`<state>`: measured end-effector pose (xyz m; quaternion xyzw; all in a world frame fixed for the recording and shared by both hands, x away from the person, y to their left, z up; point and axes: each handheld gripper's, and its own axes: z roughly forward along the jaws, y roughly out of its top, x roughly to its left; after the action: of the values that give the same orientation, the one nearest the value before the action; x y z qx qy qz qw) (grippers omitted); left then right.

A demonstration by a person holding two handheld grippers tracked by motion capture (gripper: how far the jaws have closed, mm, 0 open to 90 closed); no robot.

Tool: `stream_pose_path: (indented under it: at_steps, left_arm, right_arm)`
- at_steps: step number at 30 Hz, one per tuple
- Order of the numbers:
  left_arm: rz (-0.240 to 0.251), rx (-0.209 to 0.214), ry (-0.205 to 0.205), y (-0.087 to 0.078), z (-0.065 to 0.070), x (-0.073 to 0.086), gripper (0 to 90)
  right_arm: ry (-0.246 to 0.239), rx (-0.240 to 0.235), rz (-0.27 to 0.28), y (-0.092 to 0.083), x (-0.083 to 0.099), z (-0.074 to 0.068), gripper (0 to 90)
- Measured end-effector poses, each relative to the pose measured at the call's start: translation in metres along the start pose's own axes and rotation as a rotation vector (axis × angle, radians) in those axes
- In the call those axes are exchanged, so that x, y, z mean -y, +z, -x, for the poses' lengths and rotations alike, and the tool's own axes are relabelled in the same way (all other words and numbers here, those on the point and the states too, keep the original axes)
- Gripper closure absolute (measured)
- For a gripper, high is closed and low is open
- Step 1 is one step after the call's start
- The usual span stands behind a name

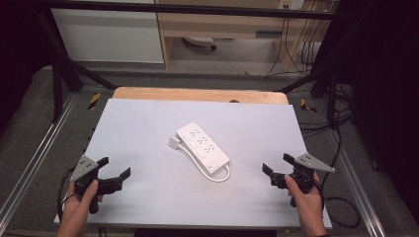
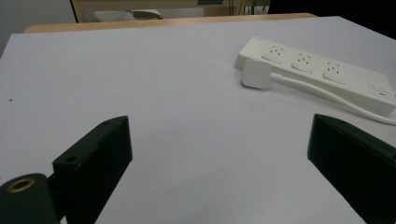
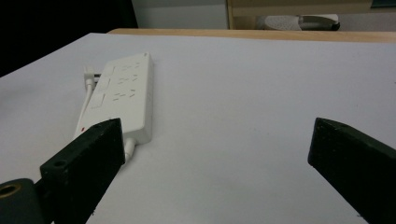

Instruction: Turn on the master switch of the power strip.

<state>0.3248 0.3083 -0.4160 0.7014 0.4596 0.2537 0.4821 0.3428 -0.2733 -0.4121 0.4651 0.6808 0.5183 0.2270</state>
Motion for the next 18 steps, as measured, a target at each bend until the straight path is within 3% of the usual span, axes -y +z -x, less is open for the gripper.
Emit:
stream_pose_path:
  at_steps: [7, 18]
  left_arm:
    - [-0.006, -0.001, -0.001, 0.0, 0.0, 0.001, 6.4]
    - [-0.009, 0.001, -0.003, 0.001, 0.0, 0.001, 6.1]
  right_arm:
    - [-0.017, -0.005, 0.042, -0.005, -0.016, -0.01, 6.7]
    - [-0.079, -0.027, -0.007, 0.01, -0.031, -0.023, 2.9]
